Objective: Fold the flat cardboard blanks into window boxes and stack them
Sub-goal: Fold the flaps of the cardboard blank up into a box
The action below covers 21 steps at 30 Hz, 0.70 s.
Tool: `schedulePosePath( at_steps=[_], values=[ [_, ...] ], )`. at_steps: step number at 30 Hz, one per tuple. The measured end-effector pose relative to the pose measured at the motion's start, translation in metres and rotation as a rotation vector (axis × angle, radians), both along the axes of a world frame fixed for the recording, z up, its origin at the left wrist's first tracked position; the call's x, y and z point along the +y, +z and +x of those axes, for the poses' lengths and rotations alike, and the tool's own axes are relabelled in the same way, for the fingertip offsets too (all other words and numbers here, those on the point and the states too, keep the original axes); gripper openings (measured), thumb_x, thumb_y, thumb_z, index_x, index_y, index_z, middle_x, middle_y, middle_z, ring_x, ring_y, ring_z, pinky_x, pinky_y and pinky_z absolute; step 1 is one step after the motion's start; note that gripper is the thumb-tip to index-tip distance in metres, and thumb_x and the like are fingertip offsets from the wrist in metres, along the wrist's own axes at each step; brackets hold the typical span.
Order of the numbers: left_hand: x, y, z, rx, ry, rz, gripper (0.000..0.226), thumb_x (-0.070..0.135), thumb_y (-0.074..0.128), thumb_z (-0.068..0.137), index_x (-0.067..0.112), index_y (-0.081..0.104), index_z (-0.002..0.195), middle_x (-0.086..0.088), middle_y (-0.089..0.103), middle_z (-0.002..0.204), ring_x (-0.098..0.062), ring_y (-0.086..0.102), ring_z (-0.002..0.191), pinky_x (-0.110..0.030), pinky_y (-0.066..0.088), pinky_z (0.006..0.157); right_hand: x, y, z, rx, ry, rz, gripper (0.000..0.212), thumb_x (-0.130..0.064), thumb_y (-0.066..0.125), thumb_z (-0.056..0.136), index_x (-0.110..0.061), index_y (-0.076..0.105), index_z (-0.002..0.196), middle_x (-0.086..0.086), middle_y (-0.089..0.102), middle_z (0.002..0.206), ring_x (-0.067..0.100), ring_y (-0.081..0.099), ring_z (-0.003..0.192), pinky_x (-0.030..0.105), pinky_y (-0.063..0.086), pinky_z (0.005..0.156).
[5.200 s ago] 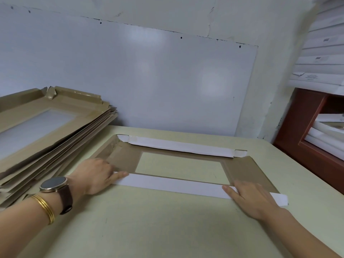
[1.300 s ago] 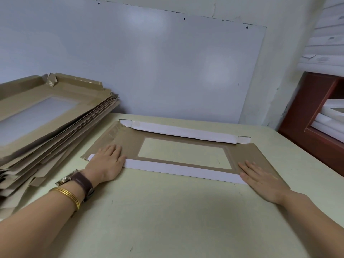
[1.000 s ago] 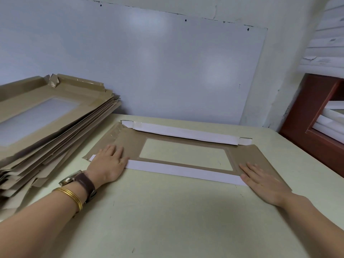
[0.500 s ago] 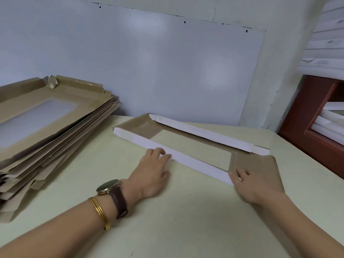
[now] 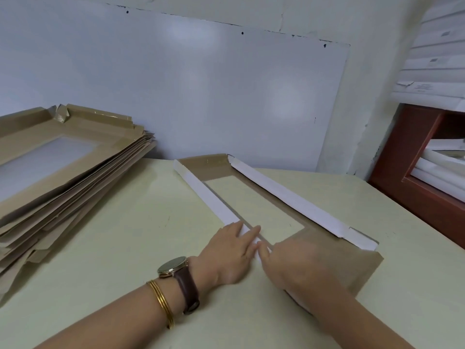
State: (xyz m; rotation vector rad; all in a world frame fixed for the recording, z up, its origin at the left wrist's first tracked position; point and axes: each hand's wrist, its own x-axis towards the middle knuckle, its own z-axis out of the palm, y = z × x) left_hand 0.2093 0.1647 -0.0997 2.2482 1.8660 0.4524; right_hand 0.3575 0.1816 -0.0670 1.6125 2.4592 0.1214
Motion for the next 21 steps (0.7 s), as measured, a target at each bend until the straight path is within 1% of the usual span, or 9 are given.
schedulePosePath(
  at_steps=[1, 4, 6, 9, 12, 14, 16, 19, 21],
  values=[
    [-0.001, -0.002, -0.001, 0.003, 0.011, 0.004, 0.050, 0.043, 0.019, 0.103, 0.031, 0.020, 0.152, -0.005, 0.030, 0.145, -0.023, 0.025, 0.135, -0.034, 0.020, 0.113, -0.003, 0.000, -0.001, -0.013, 0.019, 0.012, 0.046, -0.036, 0.016, 0.104, -0.022, 0.048, 0.133, 0.011, 0.058, 0.128, 0.029, 0.055, 0.115, 0.034, 0.034, 0.077],
    [-0.006, -0.004, -0.004, 0.021, 0.018, 0.031, 0.047, 0.042, 0.024, 0.103, 0.032, 0.030, 0.148, -0.004, 0.029, 0.145, -0.020, 0.025, 0.132, -0.033, 0.021, 0.110, -0.020, 0.001, -0.008, 0.019, 0.075, -0.002, 0.044, -0.029, 0.024, 0.103, -0.020, 0.033, 0.145, 0.013, 0.056, 0.124, 0.031, 0.053, 0.114, 0.031, 0.032, 0.066],
    [-0.007, -0.004, -0.008, 0.026, 0.001, 0.045, 0.044, 0.043, 0.028, 0.102, 0.029, 0.037, 0.143, -0.003, 0.032, 0.140, -0.021, 0.028, 0.128, -0.030, 0.023, 0.106, -0.027, 0.001, -0.011, 0.058, 0.120, -0.006, 0.045, -0.024, 0.027, 0.102, -0.013, 0.035, 0.145, 0.017, 0.057, 0.115, 0.032, 0.053, 0.108, 0.029, 0.025, 0.056],
    [-0.007, -0.003, -0.014, 0.025, -0.004, 0.060, 0.042, 0.048, 0.033, 0.100, 0.030, 0.042, 0.136, 0.000, 0.034, 0.138, -0.018, 0.031, 0.120, -0.027, 0.024, 0.099, -0.040, 0.002, -0.011, 0.084, 0.222, 0.046, 0.043, -0.027, 0.024, 0.104, -0.010, 0.040, 0.140, 0.016, 0.059, 0.121, 0.029, 0.055, 0.112, 0.032, 0.033, 0.066],
    [-0.005, -0.003, -0.019, 0.039, 0.008, 0.093, 0.041, 0.049, 0.037, 0.097, 0.032, 0.044, 0.134, 0.005, 0.038, 0.136, -0.015, 0.035, 0.115, -0.028, 0.027, 0.099, -0.048, 0.010, -0.003, 0.143, 0.249, 0.076, 0.046, -0.043, 0.021, 0.102, -0.018, 0.060, 0.110, 0.008, 0.065, 0.107, 0.025, 0.059, 0.094, 0.031, 0.035, 0.072],
    [-0.003, -0.003, -0.021, 0.074, -0.004, 0.114, 0.041, 0.048, 0.037, 0.096, 0.030, 0.045, 0.132, 0.005, 0.041, 0.131, -0.015, 0.038, 0.116, -0.031, 0.029, 0.100, -0.047, 0.019, 0.006, 0.224, 0.215, 0.031, 0.044, -0.048, 0.023, 0.099, -0.024, 0.053, 0.078, 0.000, 0.063, 0.084, 0.019, 0.052, 0.073, 0.029, 0.033, 0.064],
    [-0.001, -0.004, -0.025, 0.097, -0.010, 0.125, 0.041, 0.049, 0.037, 0.096, 0.029, 0.045, 0.130, 0.005, 0.042, 0.129, -0.015, 0.039, 0.120, -0.033, 0.029, 0.101, -0.040, 0.023, 0.016, 0.314, 0.165, -0.018, 0.047, -0.049, 0.026, 0.097, -0.020, 0.044, 0.065, -0.003, 0.054, 0.069, 0.018, 0.049, 0.066, 0.031, 0.037, 0.061],
    [0.001, -0.005, -0.036, 0.072, 0.005, 0.091, 0.042, 0.050, 0.037, 0.096, 0.029, 0.044, 0.133, 0.007, 0.036, 0.142, -0.013, 0.031, 0.133, -0.035, 0.022, 0.109, -0.017, 0.023, 0.032, 0.390, 0.137, 0.014, 0.039, -0.039, 0.034, 0.097, -0.013, 0.051, 0.073, 0.002, 0.056, 0.071, 0.025, 0.054, 0.078, 0.036, 0.040, 0.067],
    [0.003, -0.006, -0.045, 0.069, 0.007, 0.057, 0.044, 0.050, 0.037, 0.096, 0.030, 0.041, 0.136, 0.007, 0.028, 0.151, -0.011, 0.022, 0.140, -0.035, 0.016, 0.113, -0.004, 0.021, 0.042, 0.374, 0.141, 0.052, 0.032, -0.032, 0.037, 0.097, -0.010, 0.059, 0.094, 0.001, 0.061, 0.090, 0.022, 0.054, 0.095, 0.035, 0.045, 0.078]
  ],
)
